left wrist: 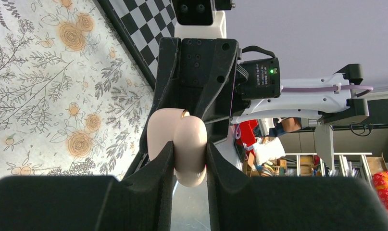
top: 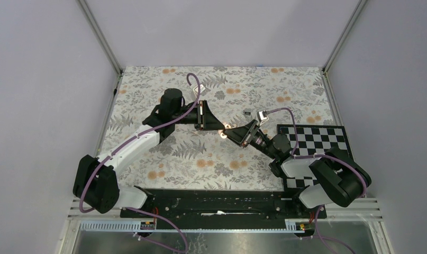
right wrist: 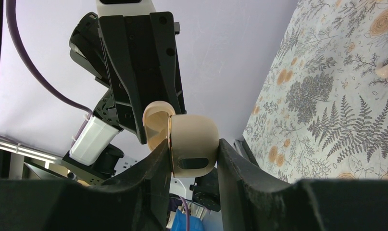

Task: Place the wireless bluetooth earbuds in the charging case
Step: Adjust the charging case, then pick up the earbud from the center of the board.

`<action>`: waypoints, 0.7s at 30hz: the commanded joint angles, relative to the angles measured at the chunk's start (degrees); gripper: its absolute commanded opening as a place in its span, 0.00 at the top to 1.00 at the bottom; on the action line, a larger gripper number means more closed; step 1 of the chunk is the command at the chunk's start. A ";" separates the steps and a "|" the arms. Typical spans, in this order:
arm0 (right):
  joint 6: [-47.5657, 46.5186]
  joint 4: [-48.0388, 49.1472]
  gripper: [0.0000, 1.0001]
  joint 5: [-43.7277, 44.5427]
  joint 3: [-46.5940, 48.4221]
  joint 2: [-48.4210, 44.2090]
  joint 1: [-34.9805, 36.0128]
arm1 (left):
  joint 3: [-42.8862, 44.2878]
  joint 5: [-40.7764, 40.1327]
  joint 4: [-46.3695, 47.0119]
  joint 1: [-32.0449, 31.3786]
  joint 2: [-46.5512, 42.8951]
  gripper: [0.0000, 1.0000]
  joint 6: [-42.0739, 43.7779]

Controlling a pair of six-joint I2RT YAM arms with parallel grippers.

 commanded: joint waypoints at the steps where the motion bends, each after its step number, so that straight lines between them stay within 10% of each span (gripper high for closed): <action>1: -0.02 4.66 0.80 0.12 0.82 -0.71 -0.11 | 2.41 -0.32 0.12 -0.74 -0.25 1.00 0.98; 4: 0.41 4.46 0.38 0.45 -0.11 -0.84 -0.17 | 2.50 -1.40 -0.51 -0.54 -0.55 1.00 1.36; 12: -4.94 -11.14 0.07 0.86 -4.67 -12.26 -0.93 | -1.21 -3.92 -4.54 4.84 -2.42 1.00 0.95; 17: -26.79 -72.83 0.00 12.09 11.51 -27.40 -1.05 | -1.54 -1.58 -9.83 9.36 -4.01 1.00 5.37; 21: -41.43 -99.69 0.00 27.95 26.92 -22.69 -1.06 | -2.35 0.56 -14.65 12.46 -5.66 1.00 9.37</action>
